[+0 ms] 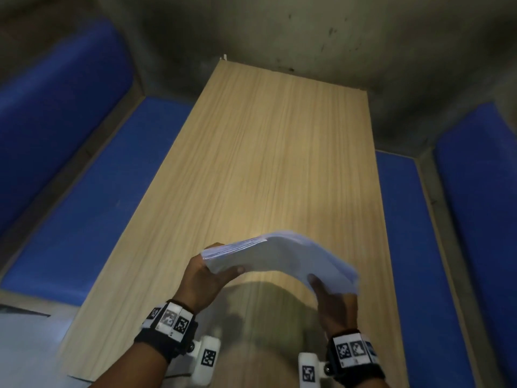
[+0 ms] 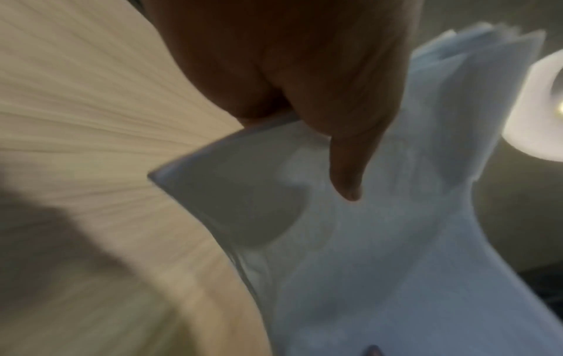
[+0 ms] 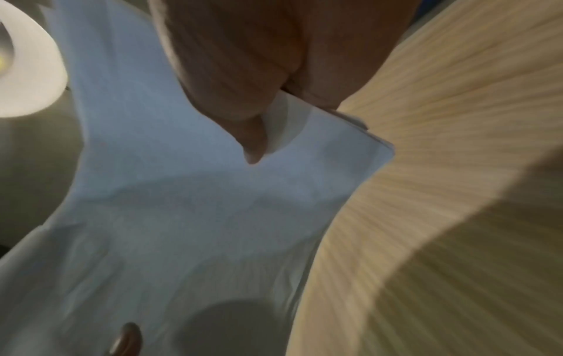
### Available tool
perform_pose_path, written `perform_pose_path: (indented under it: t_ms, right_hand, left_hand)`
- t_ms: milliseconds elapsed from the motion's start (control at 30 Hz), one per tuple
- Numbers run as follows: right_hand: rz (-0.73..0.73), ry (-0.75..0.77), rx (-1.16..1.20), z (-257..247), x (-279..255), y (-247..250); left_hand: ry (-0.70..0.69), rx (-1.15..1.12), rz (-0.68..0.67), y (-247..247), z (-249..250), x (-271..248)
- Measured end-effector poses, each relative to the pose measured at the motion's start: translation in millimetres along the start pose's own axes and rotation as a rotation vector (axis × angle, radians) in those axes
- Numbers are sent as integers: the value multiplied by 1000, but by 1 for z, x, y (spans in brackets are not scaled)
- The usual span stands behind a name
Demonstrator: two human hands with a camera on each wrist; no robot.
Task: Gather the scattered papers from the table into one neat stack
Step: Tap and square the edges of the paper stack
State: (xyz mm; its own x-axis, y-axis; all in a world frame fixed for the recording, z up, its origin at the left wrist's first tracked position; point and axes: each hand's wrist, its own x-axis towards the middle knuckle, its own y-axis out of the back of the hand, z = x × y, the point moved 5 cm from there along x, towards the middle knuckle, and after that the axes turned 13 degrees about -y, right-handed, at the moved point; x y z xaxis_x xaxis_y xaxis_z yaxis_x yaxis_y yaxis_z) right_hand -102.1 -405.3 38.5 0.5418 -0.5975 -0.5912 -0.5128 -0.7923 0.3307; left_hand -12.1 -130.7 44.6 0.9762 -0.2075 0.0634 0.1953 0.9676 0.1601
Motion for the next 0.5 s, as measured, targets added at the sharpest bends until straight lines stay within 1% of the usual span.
perform_pose_path:
  t_ms: [33, 67, 133, 200, 267, 333, 367, 433, 500]
  right_hand:
    - [16, -3, -12, 8, 4, -4]
    - [12, 30, -11, 13, 8, -9]
    - [8, 69, -13, 21, 12, -16]
    - [4, 76, 38, 22, 12, -19]
    - [32, 75, 82, 20, 11, -17]
    - [22, 90, 62, 19, 9, -16]
    - [17, 86, 43, 21, 10, -16]
    - [10, 26, 16, 31, 12, -19]
    - [-4, -83, -82, 38, 11, -22]
  left_hand:
    - [49, -2, 0, -1, -13, -1]
    - [98, -2, -5, -1, -27, -3]
    - [135, 4, -26, -5, -43, -8]
    - [102, 9, -19, -6, -47, -9]
    - [66, 27, 13, -3, -45, -8]
    - [40, 50, 34, 0, -41, -9]
    - [55, 56, 37, 1, -43, -10]
    - [113, 83, 18, 1, -52, -13]
    - [165, 152, -46, -2, -59, -17]
